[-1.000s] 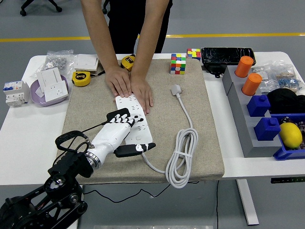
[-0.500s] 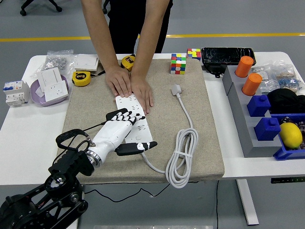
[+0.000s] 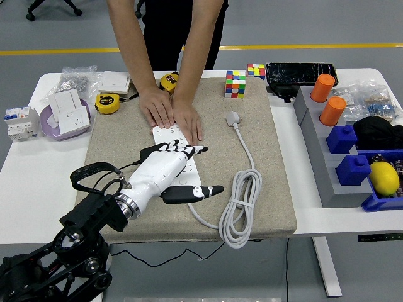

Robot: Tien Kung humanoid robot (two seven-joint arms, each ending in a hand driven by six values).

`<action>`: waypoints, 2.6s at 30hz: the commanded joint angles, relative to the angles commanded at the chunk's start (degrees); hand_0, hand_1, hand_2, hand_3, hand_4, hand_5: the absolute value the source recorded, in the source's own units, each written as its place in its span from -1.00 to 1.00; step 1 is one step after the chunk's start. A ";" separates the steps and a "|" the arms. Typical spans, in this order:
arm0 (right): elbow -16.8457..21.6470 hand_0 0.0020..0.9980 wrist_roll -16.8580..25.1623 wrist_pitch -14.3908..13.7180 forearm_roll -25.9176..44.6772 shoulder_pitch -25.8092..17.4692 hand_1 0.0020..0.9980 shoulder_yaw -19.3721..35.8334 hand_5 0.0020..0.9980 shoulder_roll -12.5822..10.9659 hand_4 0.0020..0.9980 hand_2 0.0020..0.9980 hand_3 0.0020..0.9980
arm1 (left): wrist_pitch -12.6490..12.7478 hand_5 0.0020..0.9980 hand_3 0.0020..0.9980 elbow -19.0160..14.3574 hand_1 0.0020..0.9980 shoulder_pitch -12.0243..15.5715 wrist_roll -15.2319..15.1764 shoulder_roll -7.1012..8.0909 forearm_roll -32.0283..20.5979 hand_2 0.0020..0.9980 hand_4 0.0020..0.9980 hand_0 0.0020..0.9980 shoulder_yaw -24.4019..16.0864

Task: Pick up the plug,place it near the board,insert it into the board,press the button

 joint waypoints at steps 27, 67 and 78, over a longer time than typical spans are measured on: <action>0.00 0.80 0.13 0.01 0.19 0.12 0.47 0.10 0.39 0.07 1.00 0.45 0.49 | -7.38 -0.88 0.75 6.48 -0.87 -1.33 0.01 -0.92 3.39 -0.69 0.09 -0.66 1.03; 0.00 0.80 0.05 0.01 -0.11 -0.14 0.47 0.15 0.38 0.04 1.00 0.45 0.49 | -6.04 -1.00 0.63 9.29 -0.88 -0.85 -1.63 -0.84 3.39 -0.70 -0.02 -0.66 -0.56; 0.00 0.80 0.07 0.00 -0.06 -0.14 0.47 0.16 0.38 0.05 1.00 0.45 0.49 | -6.27 -1.00 0.60 8.89 -0.88 -1.04 -1.61 -0.64 3.39 -0.70 -0.04 -0.66 -1.53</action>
